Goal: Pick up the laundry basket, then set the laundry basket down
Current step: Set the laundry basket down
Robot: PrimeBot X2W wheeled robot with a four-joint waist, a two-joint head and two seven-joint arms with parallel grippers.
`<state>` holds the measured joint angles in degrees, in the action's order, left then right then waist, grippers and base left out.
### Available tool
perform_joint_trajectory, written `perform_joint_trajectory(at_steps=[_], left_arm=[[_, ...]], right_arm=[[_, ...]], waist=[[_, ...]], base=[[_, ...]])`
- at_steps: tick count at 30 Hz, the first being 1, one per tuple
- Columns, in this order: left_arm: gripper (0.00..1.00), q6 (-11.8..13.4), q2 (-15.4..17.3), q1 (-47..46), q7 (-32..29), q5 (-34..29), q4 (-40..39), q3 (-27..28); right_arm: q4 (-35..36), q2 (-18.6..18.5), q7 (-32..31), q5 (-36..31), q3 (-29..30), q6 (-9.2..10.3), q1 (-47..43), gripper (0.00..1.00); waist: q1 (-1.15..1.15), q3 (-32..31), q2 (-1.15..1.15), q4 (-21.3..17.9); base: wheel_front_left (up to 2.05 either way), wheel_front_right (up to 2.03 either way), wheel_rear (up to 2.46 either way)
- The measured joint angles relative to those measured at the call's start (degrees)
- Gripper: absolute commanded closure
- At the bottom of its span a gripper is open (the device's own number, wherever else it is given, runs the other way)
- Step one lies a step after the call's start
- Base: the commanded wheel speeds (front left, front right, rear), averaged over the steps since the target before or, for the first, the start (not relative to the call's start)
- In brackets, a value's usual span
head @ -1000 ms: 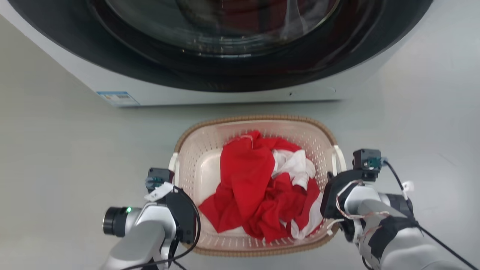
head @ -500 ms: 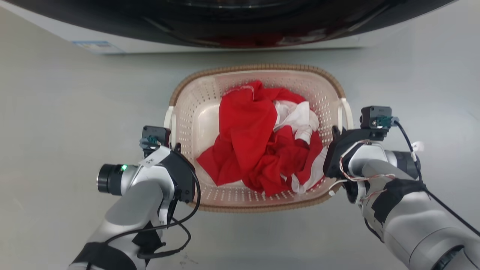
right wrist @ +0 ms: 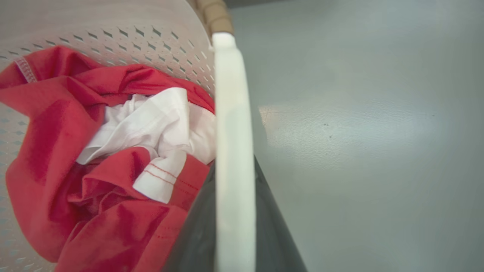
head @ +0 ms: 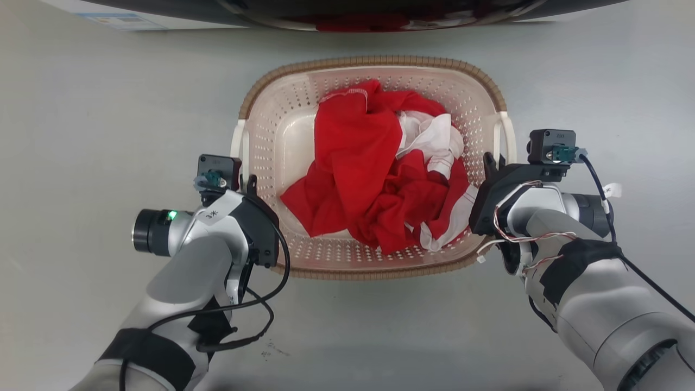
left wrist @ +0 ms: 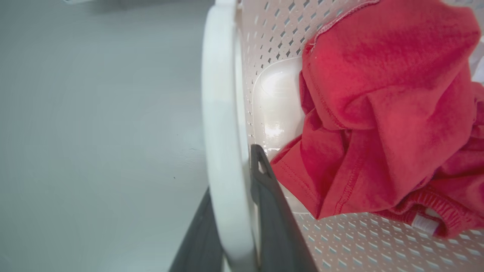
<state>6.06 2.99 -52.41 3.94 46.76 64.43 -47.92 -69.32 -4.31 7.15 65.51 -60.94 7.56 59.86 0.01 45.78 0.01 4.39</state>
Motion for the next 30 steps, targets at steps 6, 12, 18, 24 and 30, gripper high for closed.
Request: perform_joint_trajectory(at_steps=[6,12,18,24,30], left_arm=[[1.0,-0.1,0.0,-1.8,0.8,-0.1,0.6,0.4],[1.0,-0.5,-0.2,-2.8,2.0,-0.3,1.7,0.5],[1.0,-0.6,-0.4,-2.9,2.9,-0.5,2.6,0.5],[0.0,-0.6,-0.8,-3.6,3.6,-0.5,3.9,0.5],[0.0,-0.6,-1.2,-3.6,4.6,-0.5,5.2,0.8]], right_arm=[[-0.1,0.0,0.6,0.0,0.2,-0.01,1.6,1.0],[-0.2,0.1,1.6,0.0,0.2,-0.01,2.1,1.0],[-0.1,0.1,2.0,0.0,0.0,-0.01,2.1,1.0],[0.1,0.3,2.6,0.1,-0.1,-0.01,2.3,0.0],[-0.4,0.5,3.1,0.1,-0.2,-0.01,2.5,0.0]], waist=[[-0.01,1.2,0.0,0.4],[-0.01,2.7,-0.01,0.8],[-0.01,3.2,-0.01,1.1],[-0.01,3.4,-0.01,1.1],[-0.01,2.3,-0.01,1.2]], base=[[0.0,0.0,0.0],[0.0,0.0,0.0],[0.0,0.0,0.0],[0.0,0.0,0.0],[0.0,0.0,0.0]])
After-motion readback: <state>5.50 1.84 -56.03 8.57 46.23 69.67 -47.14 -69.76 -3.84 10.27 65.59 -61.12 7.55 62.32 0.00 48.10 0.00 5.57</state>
